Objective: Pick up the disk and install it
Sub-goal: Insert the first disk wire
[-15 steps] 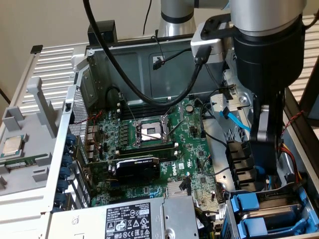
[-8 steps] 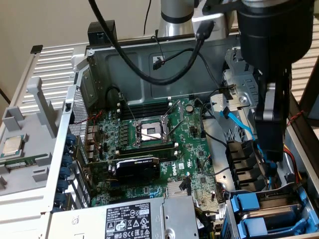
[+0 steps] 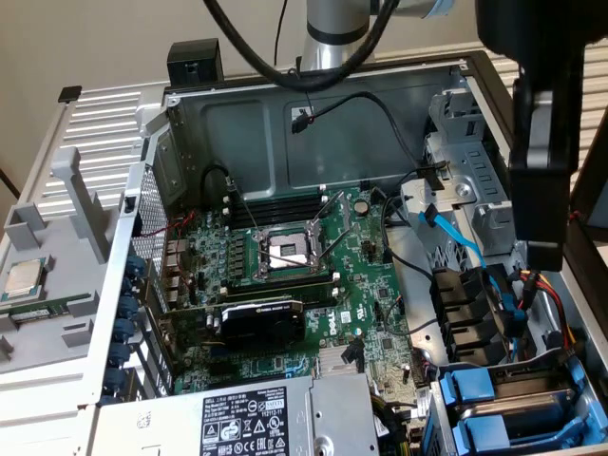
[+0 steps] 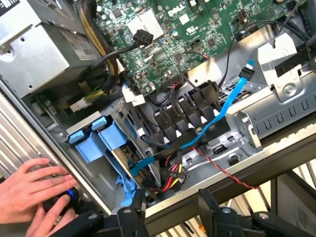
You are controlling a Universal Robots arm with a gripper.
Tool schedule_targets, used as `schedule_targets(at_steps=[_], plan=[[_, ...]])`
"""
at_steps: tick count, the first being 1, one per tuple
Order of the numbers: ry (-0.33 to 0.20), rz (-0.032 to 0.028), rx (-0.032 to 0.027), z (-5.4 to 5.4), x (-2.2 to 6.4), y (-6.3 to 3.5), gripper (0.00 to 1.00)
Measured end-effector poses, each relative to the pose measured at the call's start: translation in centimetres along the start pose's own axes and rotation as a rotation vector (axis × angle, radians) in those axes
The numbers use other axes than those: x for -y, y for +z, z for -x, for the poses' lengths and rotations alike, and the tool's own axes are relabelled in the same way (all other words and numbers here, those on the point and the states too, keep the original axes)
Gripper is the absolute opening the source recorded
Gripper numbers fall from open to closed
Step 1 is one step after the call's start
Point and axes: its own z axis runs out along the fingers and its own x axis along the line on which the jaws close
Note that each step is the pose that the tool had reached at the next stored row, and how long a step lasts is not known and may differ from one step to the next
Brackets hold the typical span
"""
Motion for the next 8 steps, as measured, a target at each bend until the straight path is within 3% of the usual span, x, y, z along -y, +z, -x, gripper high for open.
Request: schedule_targets(at_steps=[2, 4, 5, 8], plan=[[0.002, 0.0102, 0.0046, -0.05, 0.09, -0.16, 0.55], [0.005, 0.0334, 0.0104, -0.10, 0.12, -0.16, 0.55], [0.004, 0.0457, 0.0080, -0.16, 0.16, -0.16, 0.55], [0.002, 0.0697, -0.0033, -0.42, 0.38, -0.30, 0.55]])
